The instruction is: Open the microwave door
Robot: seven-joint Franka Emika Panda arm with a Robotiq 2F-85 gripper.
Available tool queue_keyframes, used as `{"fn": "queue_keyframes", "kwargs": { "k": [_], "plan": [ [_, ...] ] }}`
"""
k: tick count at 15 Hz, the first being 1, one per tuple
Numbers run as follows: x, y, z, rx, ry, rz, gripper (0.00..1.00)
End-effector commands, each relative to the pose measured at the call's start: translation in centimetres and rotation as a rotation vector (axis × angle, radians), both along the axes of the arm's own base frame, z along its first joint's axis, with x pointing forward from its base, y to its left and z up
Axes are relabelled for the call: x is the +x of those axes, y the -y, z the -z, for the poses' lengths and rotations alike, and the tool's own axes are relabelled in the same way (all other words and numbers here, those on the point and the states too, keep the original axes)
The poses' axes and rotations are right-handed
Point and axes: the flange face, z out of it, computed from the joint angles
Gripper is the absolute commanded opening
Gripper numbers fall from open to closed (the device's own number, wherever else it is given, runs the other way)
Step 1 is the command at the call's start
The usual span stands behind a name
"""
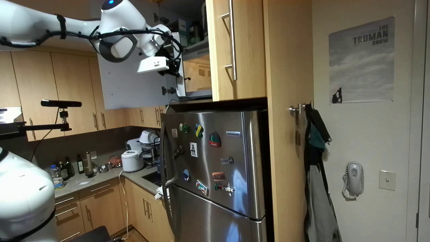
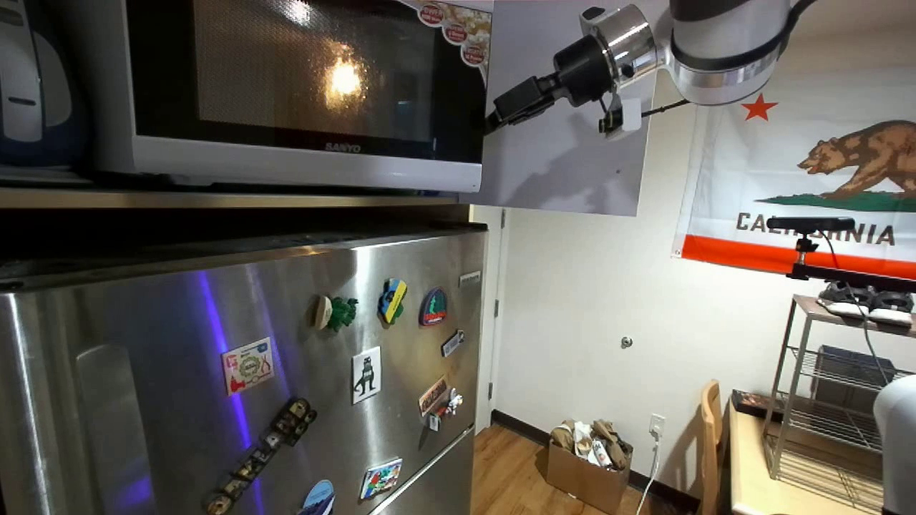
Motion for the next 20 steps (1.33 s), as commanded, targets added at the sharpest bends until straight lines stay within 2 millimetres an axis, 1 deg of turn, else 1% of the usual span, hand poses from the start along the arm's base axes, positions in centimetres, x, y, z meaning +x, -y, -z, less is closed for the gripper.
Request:
{"fn": "queue_keyframes", "kwargs": {
  "k": [1, 4, 6, 11, 12, 13, 16, 17, 20],
  "plan": [
    [0.6, -3.7, 2.3, -0.041, -0.033, -0.064, 0.05],
    [0.6, -4.4, 2.6, -0.067, -0.034, -0.080, 0.05],
    [0.7, -4.4, 2.3, -0.056, -0.024, -0.093, 0.08],
    [0.9, -3.0, 2.1, -0.033, -0.017, -0.082, 0.03],
    [0.9, -2.9, 2.1, -0.029, -0.018, -0.080, 0.30],
    [0.9, -2.8, 2.2, -0.025, -0.019, -0.079, 0.31],
    [0.7, -2.6, 2.1, -0.018, -0.021, -0.080, 0.50],
    [0.6, -2.6, 2.2, -0.019, -0.020, -0.082, 0.59],
    [0.2, -2.6, 2.2, -0.017, -0.017, -0.090, 0.82]
  ]
}}
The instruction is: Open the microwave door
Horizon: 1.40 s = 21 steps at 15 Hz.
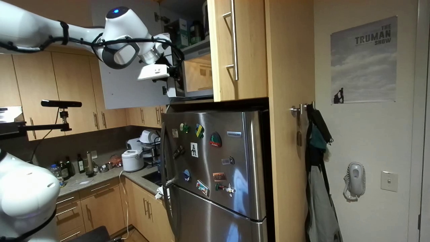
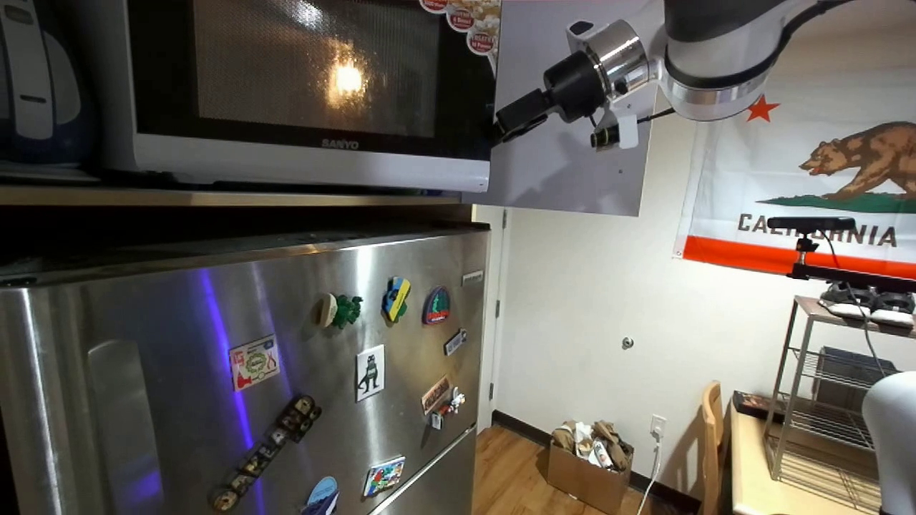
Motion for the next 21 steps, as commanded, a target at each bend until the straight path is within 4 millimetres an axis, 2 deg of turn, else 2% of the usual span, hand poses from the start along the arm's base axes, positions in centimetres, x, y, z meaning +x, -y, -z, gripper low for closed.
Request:
{"fn": "queue_keyframes", "kwargs": {
  "k": [1, 3, 12, 21],
  "plan": [
    [-0.2, -1.0, -0.3, 0.014, 0.023, -0.016, 0.91],
    [-0.3, -1.0, -0.5, 0.018, 0.027, -0.016, 1.00],
    [-1.6, -0.5, -1.3, 0.020, 0.043, -0.006, 1.00],
    [-4.8, 1.4, -3.3, 0.016, 0.083, 0.048, 1.00]
  ]
}}
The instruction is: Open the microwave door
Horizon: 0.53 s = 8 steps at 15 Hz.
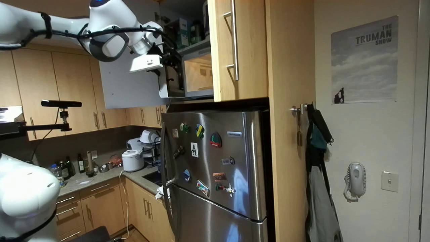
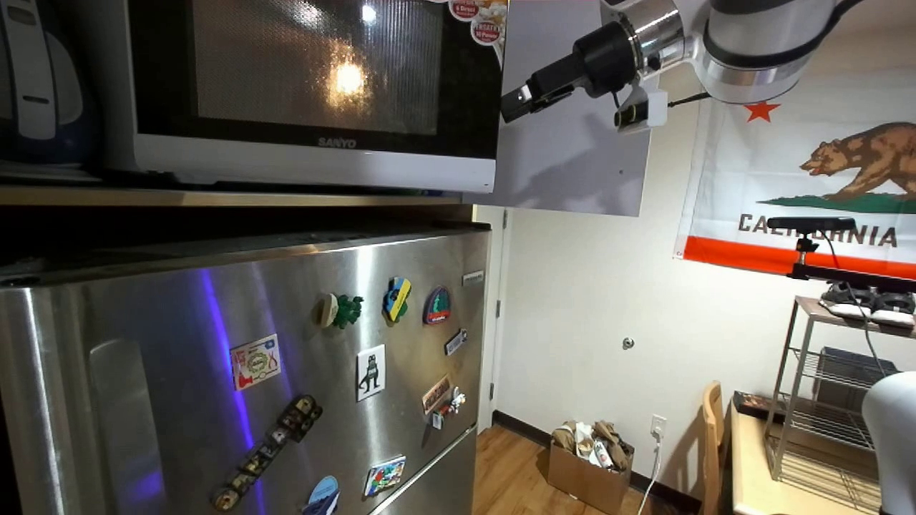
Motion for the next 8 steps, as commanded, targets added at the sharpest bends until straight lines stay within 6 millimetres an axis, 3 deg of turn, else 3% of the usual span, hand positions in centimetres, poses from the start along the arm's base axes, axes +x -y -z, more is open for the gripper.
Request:
{"fn": "queue_keyframes", "kwargs": {
  "k": [1, 8],
  "plan": [
    [-1.62, 0.48, -0.35, -0.007, -0.002, 0.057, 1.00],
    [-2.54, 1.00, -0.96, -0.015, 0.002, 0.105, 1.00]
  ]
}}
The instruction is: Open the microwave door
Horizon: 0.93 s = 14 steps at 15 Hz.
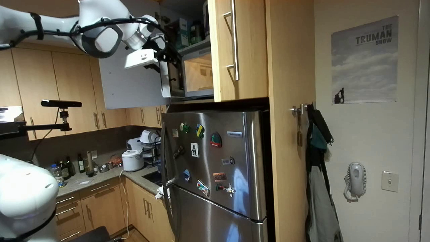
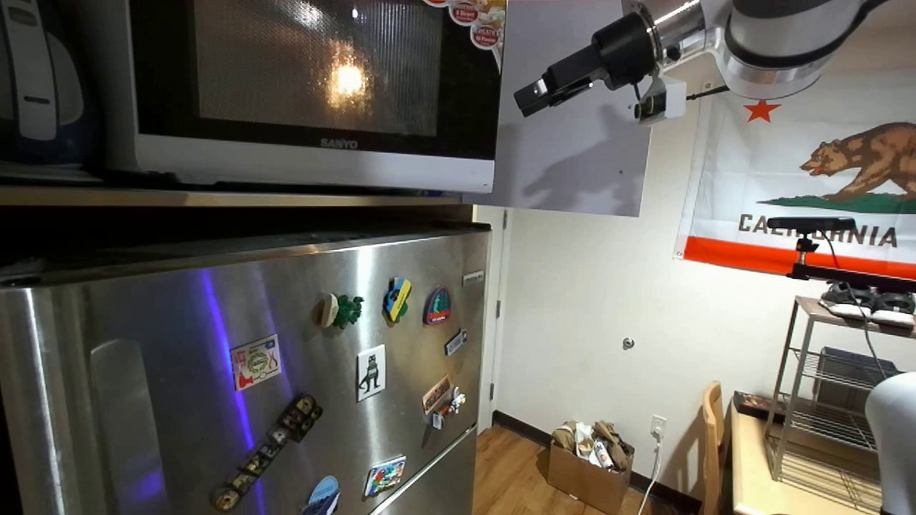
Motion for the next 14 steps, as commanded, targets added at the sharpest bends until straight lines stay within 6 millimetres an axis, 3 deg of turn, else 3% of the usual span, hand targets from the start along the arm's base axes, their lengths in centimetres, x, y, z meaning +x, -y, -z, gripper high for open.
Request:
{"fn": "queue_keyframes", "kwargs": {
  "k": [1, 6, 14],
  "plan": [
    [-0.9, -0.1, 0.0, -0.004, -0.003, 0.029, 1.00],
    [-0.5, 0.1, -0.3, 0.014, 0.033, 0.024, 1.00],
    [3.0, 0.5, -0.2, 0.106, 0.112, 0.156, 1.00]
  ]
}}
